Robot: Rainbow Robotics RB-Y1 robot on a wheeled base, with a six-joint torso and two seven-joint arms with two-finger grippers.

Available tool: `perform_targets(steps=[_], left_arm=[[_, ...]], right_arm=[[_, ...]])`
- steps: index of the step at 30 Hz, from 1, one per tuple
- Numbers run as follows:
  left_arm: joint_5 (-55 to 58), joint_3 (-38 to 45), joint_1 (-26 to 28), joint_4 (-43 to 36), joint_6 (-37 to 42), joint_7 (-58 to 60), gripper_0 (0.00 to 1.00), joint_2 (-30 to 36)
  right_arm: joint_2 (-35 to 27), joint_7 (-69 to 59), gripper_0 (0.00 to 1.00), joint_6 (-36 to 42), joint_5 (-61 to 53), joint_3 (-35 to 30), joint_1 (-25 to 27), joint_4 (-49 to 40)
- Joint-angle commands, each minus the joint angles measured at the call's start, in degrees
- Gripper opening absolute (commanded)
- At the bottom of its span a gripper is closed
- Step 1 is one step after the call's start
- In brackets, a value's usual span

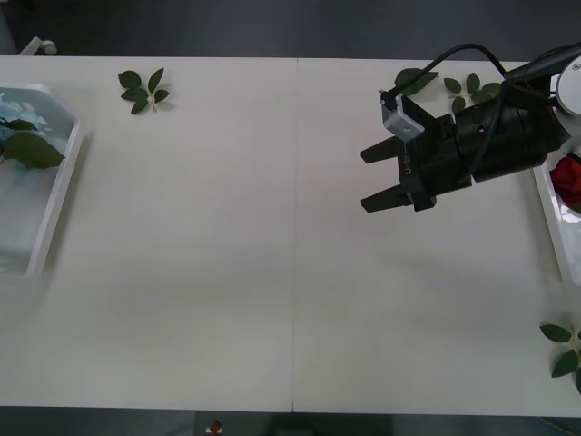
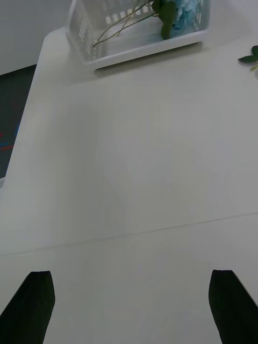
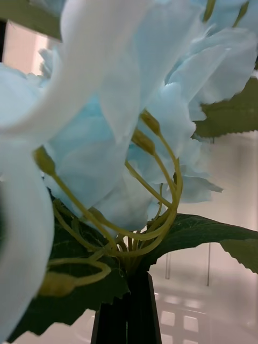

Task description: Put the red flowers into the right box and the blue flowers into the left box

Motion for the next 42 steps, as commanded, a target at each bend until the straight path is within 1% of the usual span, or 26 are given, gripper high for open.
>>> perform_targets(steps=[1,4,9,10,11,12,15,18,19,21,25,27,28,30,33,36,40,42], left_arm=[[0.28,-3.21,-0.66,3.63,-6.43,-0.93,0.0,1.32],[0.99,-4.7,-0.66,6.27,-9.86,-0.93,0.0,1.32],[1.95,-4.7,-0.57,6.88,-9.94,-1.19,0.02,1.41],[2.04,-4.7,-0.49,6.97,-9.94,-1.37,0.05,1.32],[2.22,-4.7,-0.4,7.06,-9.94,-1.37,0.09,1.32],[2.48,-4.61,-0.4,7.06,-9.94,-1.37,0.17,1.41],[3.45,-4.52,-0.13,6.97,-9.94,-1.54,0.48,1.41],[7.14,-3.29,-0.05,6.88,-8.36,-2.33,0.64,1.41],[8.02,-2.85,-0.05,6.8,-7.22,-2.68,0.66,1.41],[12.06,-0.31,-0.05,5.48,-2.21,-5.59,0.73,1.32],[18.74,3.56,-0.13,2.23,6.32,-8.92,0.76,1.41],[24.98,5.06,-0.22,-0.5,11.68,-10.51,0.76,1.32],[27.35,5.49,-0.31,-0.85,12.73,-10.95,0.76,1.32],[35.62,5.93,-1.01,-1.55,15.9,-12.44,0.76,1.32],[43.35,4.09,-3.21,-2.34,17.39,-14.2,0.76,1.41],[48.1,0.84,-5.58,-2.96,17.3,-14.29,0.77,1.41],[51.88,-4.35,-9.01,-3.66,16.51,-14.73,0.77,1.41],[53.63,-8.39,-11.21,-4.72,15.11,-17.01,0.77,1.41]], right_arm=[[0.1,0.39,0.83,-0.47,-0.3,-0.63,-0.64,-0.99],[0.1,0.39,0.83,-0.47,-0.3,-0.63,-0.64,-0.99],[0.1,0.39,0.83,-0.47,-0.3,-0.63,-0.64,-0.99],[0.1,0.39,0.83,-0.47,-0.3,-0.63,-0.64,-0.99],[0.1,0.39,0.83,-0.47,-0.3,-0.63,-0.64,-0.99],[0.1,0.39,0.83,-0.47,-0.3,-0.63,-0.64,-0.99],[0.1,0.39,0.83,-0.47,-0.3,-0.63,-0.64,-0.99],[0.1,0.39,0.83,-0.47,-0.3,-0.63,-0.64,-0.99],[0.1,0.39,0.83,-0.47,-0.3,-0.63,-0.64,-0.99],[0.1,0.39,0.83,-0.47,-0.3,-0.63,-0.64,-0.99],[0.1,0.39,0.83,-0.47,-0.3,-0.63,-0.64,-0.99],[0.1,0.39,0.83,-0.47,-0.3,-0.63,-0.64,-0.99],[0.1,0.39,0.83,-0.47,-0.3,-0.63,-0.64,-0.99],[0.1,0.39,0.83,-0.47,-0.3,-0.63,-0.64,-0.99],[0.1,0.39,0.83,-0.47,-0.3,-0.63,-0.64,-0.99],[0.1,0.39,0.83,-0.47,-0.3,-0.63,-0.64,-0.99],[0.1,0.39,0.83,-0.47,-0.3,-0.63,-0.64,-0.99],[0.1,0.39,0.83,-0.47,-0.3,-0.63,-0.64,-0.99]])
